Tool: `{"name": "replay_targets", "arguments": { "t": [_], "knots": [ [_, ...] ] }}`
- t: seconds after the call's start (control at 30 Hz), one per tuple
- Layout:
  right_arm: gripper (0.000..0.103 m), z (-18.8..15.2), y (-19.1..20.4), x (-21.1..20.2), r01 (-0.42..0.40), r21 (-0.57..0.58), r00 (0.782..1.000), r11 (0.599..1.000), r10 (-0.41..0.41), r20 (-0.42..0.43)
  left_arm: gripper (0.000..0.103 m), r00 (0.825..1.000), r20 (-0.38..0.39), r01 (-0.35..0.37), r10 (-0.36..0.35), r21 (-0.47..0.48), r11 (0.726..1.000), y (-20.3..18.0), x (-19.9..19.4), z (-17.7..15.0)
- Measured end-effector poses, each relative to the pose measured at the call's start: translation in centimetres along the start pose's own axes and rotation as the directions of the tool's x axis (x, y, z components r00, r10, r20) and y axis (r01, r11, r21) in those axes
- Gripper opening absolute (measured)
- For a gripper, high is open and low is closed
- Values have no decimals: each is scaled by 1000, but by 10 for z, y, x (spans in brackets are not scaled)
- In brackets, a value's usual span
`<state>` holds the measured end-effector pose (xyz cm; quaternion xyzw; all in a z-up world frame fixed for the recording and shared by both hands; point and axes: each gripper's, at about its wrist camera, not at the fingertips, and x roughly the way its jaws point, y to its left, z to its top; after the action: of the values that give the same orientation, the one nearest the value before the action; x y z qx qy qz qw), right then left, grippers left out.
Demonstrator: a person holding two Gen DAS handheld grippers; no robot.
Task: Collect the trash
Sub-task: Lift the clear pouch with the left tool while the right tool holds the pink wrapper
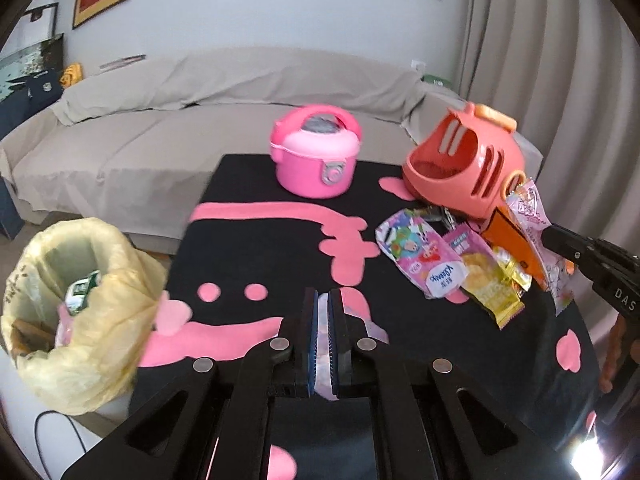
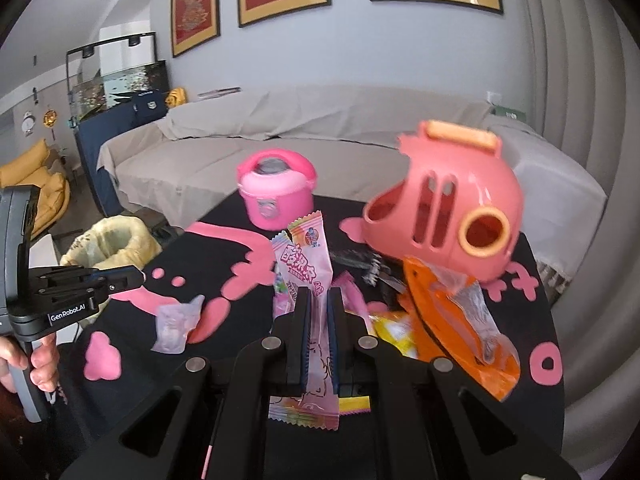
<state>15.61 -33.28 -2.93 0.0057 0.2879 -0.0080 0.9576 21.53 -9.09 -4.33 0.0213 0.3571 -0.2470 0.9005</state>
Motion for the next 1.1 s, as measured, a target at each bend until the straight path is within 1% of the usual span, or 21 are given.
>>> {"name": "replay_targets", "arguments": {
  "t": [0.07, 0.1, 0.13, 0.2, 0.23, 0.27, 0.3, 0.33, 0.4, 0.47, 0.5, 0.57, 0.63, 0.77, 0.83, 0.9, 0.93, 0.97, 1.0, 1.07, 1.1],
  "knots": [
    [7, 3, 6, -3, 2, -13, 1000, 1000, -2, 7, 5, 1000, -8, 3, -3, -9, 1000, 5, -3, -2],
    [7, 3, 7, -4, 5, -17, 1000, 1000, -5, 8, 5, 1000, -15, 7, -8, -31, 999, 8, -2, -4],
    [7, 3, 7, -5, 8, -18, 1000, 1000, -7, 7, 7, 1000, -25, 16, -17, -49, 999, 10, 0, -6],
    [7, 0, 6, -5, 12, -12, 1000, 1000, -12, -1, 14, 996, -72, 41, -48, -90, 995, 14, 10, -13],
    [7, -3, 4, -6, 15, -6, 1000, 1000, -15, -6, 30, 995, -86, 47, -56, -100, 994, 13, 14, -16],
    [7, -4, 2, -6, 17, -3, 1000, 1000, -17, -9, 60, 993, -102, 51, -63, -110, 993, 13, 19, -20],
    [7, -8, -1, -7, 23, 3, 1000, 1000, -23, -15, 73, 993, -102, 47, -59, -120, 992, 13, 22, -24],
    [7, -11, -4, -7, 29, 7, 999, 1000, -29, -19, 84, 996, -82, 36, -47, -132, 991, 12, 23, -27],
    [7, -17, -10, -7, 37, 18, 999, 999, -36, -27, 84, 997, -66, 37, -47, -142, 989, 8, 25, -31],
    [7, -23, -17, -7, 41, 34, 998, 999, -40, -38, 91, 994, -89, 48, -59, -124, 991, -1, 33, -33],
    [7, -25, -20, -6, 42, 41, 998, 998, -40, -43, 91, 994, -100, 37, -47, -103, 994, -5, 37, -33],
    [7, -30, -25, -5, 40, 61, 998, 997, -37, -49, 91, 991, -128, -26, 23, -20, 999, -21, 51, -37],
    [7, -34, -29, -4, 38, 74, 998, 997, -35, -49, 91, 986, -147, -68, 72, 32, 997, -30, 62, -40],
    [7, -40, -35, -3, 45, 82, 998, 996, -41, -54, 91, 980, -173, -91, 102, 67, 994, -43, 76, -45],
    [7, -42, -38, -2, 50, 86, 998, 995, -45, -53, 91, 976, -180, -115, 124, 61, 991, -42, 82, -45],
    [7, -43, -40, -2, 50, 92, 998, 994, -46, -50, 84, 977, -174, -121, 123, 24, 992, -36, 84, -42],
    [7, -44, -41, -1, 52, 93, 998, 994, -47, -49, 74, 978, -165, -126, 126, 9, 992, -33, 83, -40],
    [7, -45, -41, -1, 54, 93, 998, 994, -49, -48, 65, 981, -159, -114, 111, -9, 993, -29, 81, -38],
    [7, -46, -42, -1, 54, 95, 998, 994, -49, -47, 62, 984, -153, -98, 93, -26, 995, -26, 79, -37],
    [7, -46, -42, 0, 49, 100, 998, 994, -44, -48, 51, 990, -131, -58, 50, -60, 996, -18, 72, -35],
    [7, -47, -42, 1, 46, 103, 998, 994, -42, -46, 47, 992, -120, -48, 41, -61, 997, -16, 67, -34]
  ]
}}
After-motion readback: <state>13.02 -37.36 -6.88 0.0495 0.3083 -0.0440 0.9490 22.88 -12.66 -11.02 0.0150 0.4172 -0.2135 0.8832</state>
